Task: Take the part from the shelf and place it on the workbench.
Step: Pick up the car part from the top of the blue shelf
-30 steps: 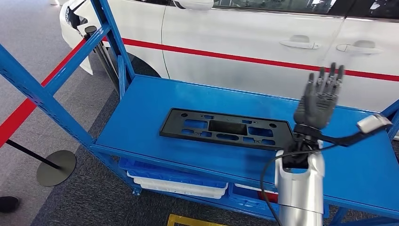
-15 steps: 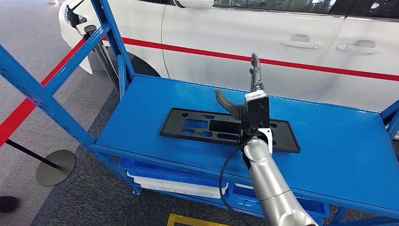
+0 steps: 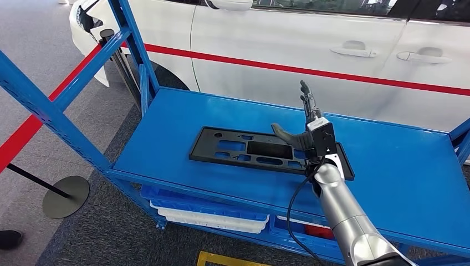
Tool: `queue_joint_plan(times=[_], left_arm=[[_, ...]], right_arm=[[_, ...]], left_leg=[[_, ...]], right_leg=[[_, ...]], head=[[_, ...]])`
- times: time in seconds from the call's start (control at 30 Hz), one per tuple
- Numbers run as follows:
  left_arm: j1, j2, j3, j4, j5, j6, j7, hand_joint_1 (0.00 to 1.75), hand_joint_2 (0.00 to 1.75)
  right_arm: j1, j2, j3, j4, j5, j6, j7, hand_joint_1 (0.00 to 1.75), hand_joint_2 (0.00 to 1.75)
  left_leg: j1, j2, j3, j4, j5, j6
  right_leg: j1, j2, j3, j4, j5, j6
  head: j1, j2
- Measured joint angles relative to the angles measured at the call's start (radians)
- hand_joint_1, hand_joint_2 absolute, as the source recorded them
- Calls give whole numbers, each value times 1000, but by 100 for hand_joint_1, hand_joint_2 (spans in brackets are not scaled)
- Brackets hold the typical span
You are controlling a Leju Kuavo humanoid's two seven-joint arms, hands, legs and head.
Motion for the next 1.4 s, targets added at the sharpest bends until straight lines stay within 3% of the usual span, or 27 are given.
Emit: queue_joint_plan(times=[0.23, 0.37, 0.57, 0.87, 1.03, 1.27, 1.4], left_arm=[[1, 4, 11, 0, -7, -3, 1, 0, 0], [2, 5, 19, 0, -13, -3, 4, 0, 0], [2, 6, 26, 0, -27, -2, 9, 0, 0], [0, 7, 26, 0, -43, -4, 14, 0, 0], [-10, 8, 26, 0, -54, -13, 23, 0, 0], [-17, 9, 30, 0, -67, -19, 31, 0, 0], [-20, 10, 34, 0, -80, -22, 35, 0, 0]], right_arm=[[22, -68, -49, 99, 174, 18, -1, 0, 175], [35, -105, -89, 132, 203, 61, -3, 0, 175], [66, -155, -141, 113, 107, 117, -4, 0, 175], [94, -189, -177, 45, 5, 153, -5, 0, 175], [100, -217, -219, -53, -89, 257, -6, 0, 175], [107, -220, -273, -189, -201, 480, -6, 0, 175], [128, -216, -279, -306, -164, 501, -6, 0, 175]], left_leg=[[0, 0, -1, 0, 0, 0], [0, 0, -1, 0, 0, 0], [0, 0, -1, 0, 0, 0], [0, 0, -1, 0, 1, 1], [0, 0, -2, 0, 1, 1], [0, 0, -2, 0, 1, 1], [0, 0, -2, 0, 1, 1]], right_leg=[[0, 0, -1, 0, 0, 0], [0, 0, -1, 0, 0, 0], [0, 0, -1, 0, 0, 0], [0, 0, -1, 0, 1, 1], [0, 0, -2, 0, 1, 1], [0, 0, -2, 0, 1, 1], [0, 0, -2, 0, 1, 1]], head=[[0, 0], [0, 0], [0, 0], [0, 0], [0, 0], [0, 0], [0, 0]])
